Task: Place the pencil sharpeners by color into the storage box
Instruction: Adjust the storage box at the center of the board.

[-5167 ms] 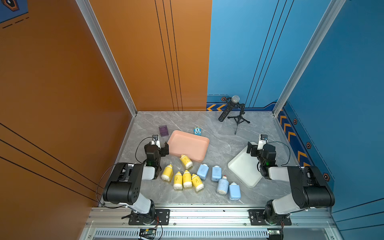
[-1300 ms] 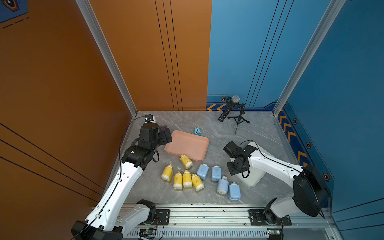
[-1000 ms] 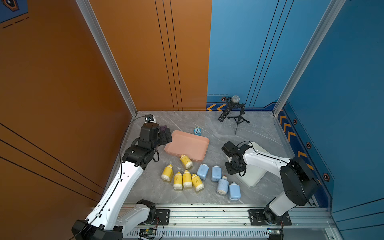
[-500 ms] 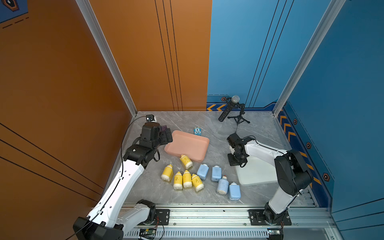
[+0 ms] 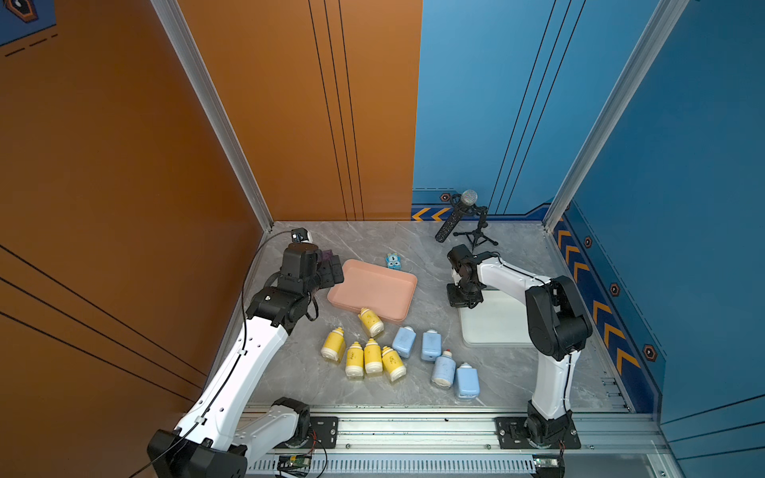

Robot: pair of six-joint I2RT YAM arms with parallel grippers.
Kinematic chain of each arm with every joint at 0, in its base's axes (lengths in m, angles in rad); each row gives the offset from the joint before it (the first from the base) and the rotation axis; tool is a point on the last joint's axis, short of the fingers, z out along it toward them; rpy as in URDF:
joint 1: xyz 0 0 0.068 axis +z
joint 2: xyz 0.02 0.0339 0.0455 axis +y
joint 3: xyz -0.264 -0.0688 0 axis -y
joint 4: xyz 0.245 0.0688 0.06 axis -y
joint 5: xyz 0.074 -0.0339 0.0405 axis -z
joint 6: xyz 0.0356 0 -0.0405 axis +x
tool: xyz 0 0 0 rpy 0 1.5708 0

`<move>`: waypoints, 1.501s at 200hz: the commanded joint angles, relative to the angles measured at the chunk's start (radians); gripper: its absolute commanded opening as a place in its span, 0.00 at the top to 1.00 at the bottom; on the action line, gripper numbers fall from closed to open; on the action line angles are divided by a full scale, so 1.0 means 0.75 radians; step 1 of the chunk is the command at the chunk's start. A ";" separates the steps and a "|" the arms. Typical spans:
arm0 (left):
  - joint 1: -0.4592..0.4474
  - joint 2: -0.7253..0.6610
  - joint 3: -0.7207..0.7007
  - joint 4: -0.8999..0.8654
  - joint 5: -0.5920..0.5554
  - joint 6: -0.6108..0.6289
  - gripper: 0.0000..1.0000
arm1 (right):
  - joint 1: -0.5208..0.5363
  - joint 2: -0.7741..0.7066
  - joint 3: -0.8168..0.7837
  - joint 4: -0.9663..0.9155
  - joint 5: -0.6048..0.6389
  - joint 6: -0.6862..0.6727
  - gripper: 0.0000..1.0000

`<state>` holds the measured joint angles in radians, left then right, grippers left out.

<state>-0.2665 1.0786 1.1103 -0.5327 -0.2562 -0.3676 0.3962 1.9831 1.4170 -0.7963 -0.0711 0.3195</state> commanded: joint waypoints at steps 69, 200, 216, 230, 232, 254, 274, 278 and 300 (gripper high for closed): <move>0.022 0.000 -0.004 -0.016 0.036 -0.008 0.02 | -0.001 -0.040 0.019 -0.069 0.017 0.042 0.71; 0.014 0.017 -0.012 -0.016 0.048 -0.031 0.02 | 0.247 -0.892 -0.372 -0.320 0.220 0.306 0.50; 0.014 0.017 -0.012 -0.016 0.052 -0.031 0.02 | 0.318 -1.020 -0.443 -0.363 0.242 0.386 0.45; 0.012 0.014 -0.014 -0.016 0.047 -0.031 0.02 | 0.374 -1.114 -0.501 -0.397 0.253 0.457 0.41; 0.012 0.013 -0.014 -0.016 0.046 -0.031 0.02 | 0.383 -1.128 -0.510 -0.403 0.258 0.467 0.41; 0.012 0.020 -0.014 -0.017 0.043 -0.031 0.02 | 0.500 -1.225 -0.577 -0.451 0.296 0.574 0.39; 0.010 0.022 -0.014 -0.016 0.046 -0.031 0.02 | 0.587 -1.267 -0.624 -0.460 0.321 0.654 0.38; 0.009 0.022 -0.014 -0.016 0.046 -0.031 0.02 | 0.602 -1.270 -0.632 -0.460 0.325 0.669 0.38; 0.002 0.024 -0.017 -0.016 0.037 -0.030 0.02 | 0.680 -1.260 -0.654 -0.458 0.350 0.729 0.32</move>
<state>-0.2604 1.0904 1.1103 -0.5327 -0.2375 -0.3862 0.8600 1.0378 0.9493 -1.1004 0.1329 0.7639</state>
